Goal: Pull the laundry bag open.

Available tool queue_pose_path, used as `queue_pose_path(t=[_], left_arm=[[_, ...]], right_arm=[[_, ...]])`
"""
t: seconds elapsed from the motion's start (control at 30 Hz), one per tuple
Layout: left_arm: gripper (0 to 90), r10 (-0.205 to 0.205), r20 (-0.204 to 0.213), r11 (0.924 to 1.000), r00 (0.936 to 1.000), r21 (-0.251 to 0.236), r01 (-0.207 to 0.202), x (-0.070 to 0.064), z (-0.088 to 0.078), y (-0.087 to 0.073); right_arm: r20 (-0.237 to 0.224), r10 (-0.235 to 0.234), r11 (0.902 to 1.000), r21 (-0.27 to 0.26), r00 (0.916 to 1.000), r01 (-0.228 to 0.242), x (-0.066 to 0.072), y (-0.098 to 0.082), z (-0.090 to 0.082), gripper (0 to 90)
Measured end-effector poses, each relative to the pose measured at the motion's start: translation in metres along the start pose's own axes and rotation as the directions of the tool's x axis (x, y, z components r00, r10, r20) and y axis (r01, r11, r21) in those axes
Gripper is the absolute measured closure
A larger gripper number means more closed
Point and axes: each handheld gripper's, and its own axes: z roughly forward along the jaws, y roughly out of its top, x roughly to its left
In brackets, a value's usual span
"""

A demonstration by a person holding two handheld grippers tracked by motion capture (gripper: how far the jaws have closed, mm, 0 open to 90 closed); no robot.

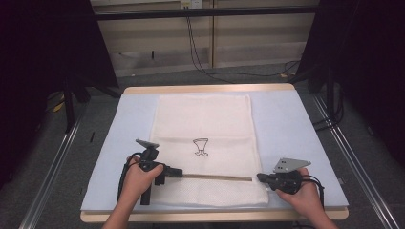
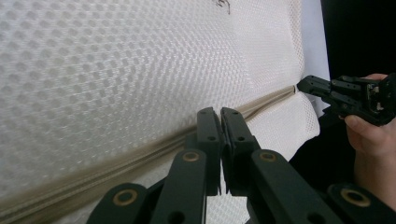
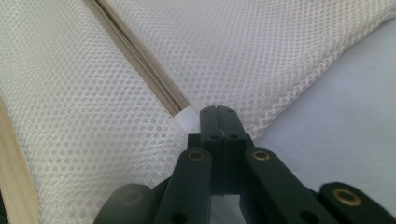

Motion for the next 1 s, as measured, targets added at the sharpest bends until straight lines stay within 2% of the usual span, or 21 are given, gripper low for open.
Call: queue_pose_path(t=[0.03, 0.1, 0.2, 0.57, 0.7, 0.73, 0.83, 0.9, 1.0], left_arm=[[87.4, -0.003, 0.007, 1.0000, 1.0000, -0.004, 0.003, 0.001, -0.001, 0.000], [87.4, 0.000, -0.007, 1.0000, 1.0000, -0.008, 0.000, 0.002, -0.003, -0.001], [87.4, -0.005, 0.012, 0.9999, 0.9999, -0.009, 0.005, 0.006, -0.004, -0.002], [87.4, 0.006, 0.005, 0.9999, 1.0000, -0.010, -0.006, 0.005, -0.004, 0.000], [87.3, 0.004, 0.002, 1.0000, 1.0000, 0.001, -0.004, 0.006, -0.004, 0.001], [87.3, 0.003, 0.017, 1.0000, 0.9999, -0.002, -0.003, 0.006, -0.004, 0.001], [87.3, -0.002, 0.024, 1.0000, 0.9997, -0.006, 0.002, 0.007, -0.005, -0.001], [87.3, 0.001, 0.005, 1.0000, 1.0000, -0.008, -0.001, 0.006, -0.007, -0.001], [87.3, 0.009, 0.002, 0.9999, 1.0000, -0.010, -0.009, 0.008, -0.012, -0.002]], right_arm=[[0.000, 0.000, 1.0000, 0.000, 1.0000, 0.000, 0.000, 0.000, 0.000, 90.0], [-0.006, 0.002, 1.0000, -0.004, 1.0000, -0.002, 0.000, 0.000, 0.000, 90.0], [-0.006, -0.001, 1.0000, -0.006, 1.0000, 0.001, 0.000, 0.000, 0.000, 90.0], [-0.011, 0.013, 0.9999, -0.007, 0.9999, -0.013, -0.001, -0.001, 0.000, 90.0], [-0.003, -0.005, 1.0000, -0.008, 1.0000, 0.005, 0.000, -0.001, 0.000, 90.0], [-0.005, -0.005, 1.0000, -0.008, 1.0000, 0.005, 0.000, -0.001, 0.000, 90.0], [-0.007, 0.000, 1.0000, -0.006, 1.0000, 0.000, 0.000, -0.001, 0.000, 90.0], [-0.008, 0.003, 1.0000, -0.004, 1.0000, -0.003, 0.000, 0.000, 0.000, 90.0], [-0.015, 0.014, 0.9999, -0.007, 0.9998, -0.014, -0.001, -0.001, 0.000, 90.0]])
